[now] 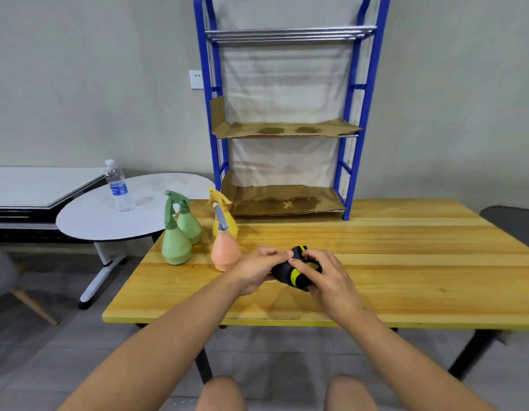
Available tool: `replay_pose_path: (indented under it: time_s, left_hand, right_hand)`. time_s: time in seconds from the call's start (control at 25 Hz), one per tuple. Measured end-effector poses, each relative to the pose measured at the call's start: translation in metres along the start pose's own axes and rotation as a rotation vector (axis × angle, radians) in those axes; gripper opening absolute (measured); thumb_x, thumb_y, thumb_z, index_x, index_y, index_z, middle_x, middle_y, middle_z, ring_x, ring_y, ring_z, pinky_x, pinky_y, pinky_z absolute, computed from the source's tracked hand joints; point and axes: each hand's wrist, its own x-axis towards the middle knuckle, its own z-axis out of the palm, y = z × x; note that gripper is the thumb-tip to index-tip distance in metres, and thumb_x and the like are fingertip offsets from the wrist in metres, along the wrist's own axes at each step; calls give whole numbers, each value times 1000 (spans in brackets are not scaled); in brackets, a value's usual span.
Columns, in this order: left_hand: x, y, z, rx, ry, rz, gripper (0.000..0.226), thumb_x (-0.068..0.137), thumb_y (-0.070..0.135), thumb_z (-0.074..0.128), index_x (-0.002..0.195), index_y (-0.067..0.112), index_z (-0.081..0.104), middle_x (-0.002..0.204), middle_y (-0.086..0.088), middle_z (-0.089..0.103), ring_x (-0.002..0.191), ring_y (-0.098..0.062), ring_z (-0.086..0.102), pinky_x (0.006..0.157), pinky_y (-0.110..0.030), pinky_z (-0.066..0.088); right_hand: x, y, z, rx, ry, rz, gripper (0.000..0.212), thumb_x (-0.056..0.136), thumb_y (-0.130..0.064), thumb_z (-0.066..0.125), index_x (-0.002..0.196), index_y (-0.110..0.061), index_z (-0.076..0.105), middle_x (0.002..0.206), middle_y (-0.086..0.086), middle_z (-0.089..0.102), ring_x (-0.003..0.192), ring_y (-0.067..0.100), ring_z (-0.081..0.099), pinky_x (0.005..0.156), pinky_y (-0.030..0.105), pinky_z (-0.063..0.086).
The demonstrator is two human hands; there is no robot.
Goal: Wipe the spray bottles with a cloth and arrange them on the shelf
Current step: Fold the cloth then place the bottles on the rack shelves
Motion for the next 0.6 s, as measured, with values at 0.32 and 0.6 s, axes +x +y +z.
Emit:
replay_pose_path:
  time_s: [0.32, 0.6]
  left_hand:
    - [46, 20, 94, 85, 110, 65, 9, 96, 8, 61, 92, 15, 63, 89, -10, 69, 83, -24, 62, 74, -35, 53]
    - [71, 40, 151, -128, 178, 199, 23, 99, -1, 53, 113, 15, 63, 102, -7, 73, 88, -18, 69, 73, -29, 56]
  right_hand:
    - [-26, 50, -68, -10, -210, 417, 90, 68, -14, 79, 147, -32, 42, 143, 0, 46, 130, 25, 46, 104, 43, 44]
    - [-25, 77, -109, 620, -209, 791, 116, 80, -16, 73, 151, -48, -12, 155, -6, 34, 144, 7, 32, 104, 24, 41]
